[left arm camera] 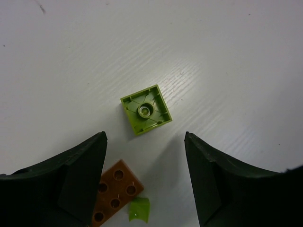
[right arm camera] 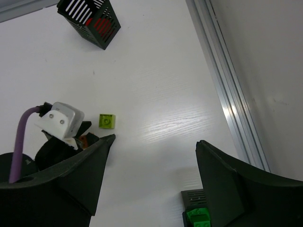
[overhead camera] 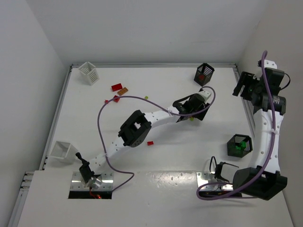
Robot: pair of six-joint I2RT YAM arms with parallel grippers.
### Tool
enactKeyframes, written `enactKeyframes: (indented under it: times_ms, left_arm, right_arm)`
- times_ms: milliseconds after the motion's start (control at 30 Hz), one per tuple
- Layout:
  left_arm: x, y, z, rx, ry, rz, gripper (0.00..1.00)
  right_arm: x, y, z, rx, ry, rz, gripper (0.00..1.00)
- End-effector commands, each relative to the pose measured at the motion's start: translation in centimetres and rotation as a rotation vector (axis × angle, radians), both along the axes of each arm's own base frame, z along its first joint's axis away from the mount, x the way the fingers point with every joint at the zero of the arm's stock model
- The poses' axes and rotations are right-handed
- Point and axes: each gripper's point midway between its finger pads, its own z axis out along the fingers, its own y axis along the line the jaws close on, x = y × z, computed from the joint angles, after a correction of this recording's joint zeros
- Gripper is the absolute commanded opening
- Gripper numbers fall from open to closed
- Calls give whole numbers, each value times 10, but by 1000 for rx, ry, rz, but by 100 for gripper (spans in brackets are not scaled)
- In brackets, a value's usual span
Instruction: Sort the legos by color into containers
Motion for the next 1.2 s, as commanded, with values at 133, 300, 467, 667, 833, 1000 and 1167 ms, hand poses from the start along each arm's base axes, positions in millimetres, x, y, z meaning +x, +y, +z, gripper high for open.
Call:
enactKeyframes:
  times_ms: [133, 300, 467, 667, 833, 1000, 1167]
  left_arm:
    - [12, -19, 16, -67, -73, 4, 72]
    - [12, -21, 4, -60, -68, 4, 71]
    - [11, -22, -7, -55, -59, -4, 57]
    - [28, -8, -9, -69, -28, 13, 42]
    - [41, 24, 15, -67, 3, 25, 25]
    - [68, 112, 138, -139, -84, 96, 20]
    - [96, 250, 208, -161, -83, 237, 20]
  right_arm:
    - [10, -3, 16, 21, -68, -5, 76]
    - [9, -4, 16, 25, -70, -7, 76]
    - [9, -3, 17, 44, -76, -2, 76]
    - [10, -3, 10, 61, -62, 5, 76]
    - [12, 9, -1, 73, -38, 82, 76]
    - [18, 29, -27, 81, 53, 249, 72]
    - [32, 50, -52, 73, 128, 422, 68]
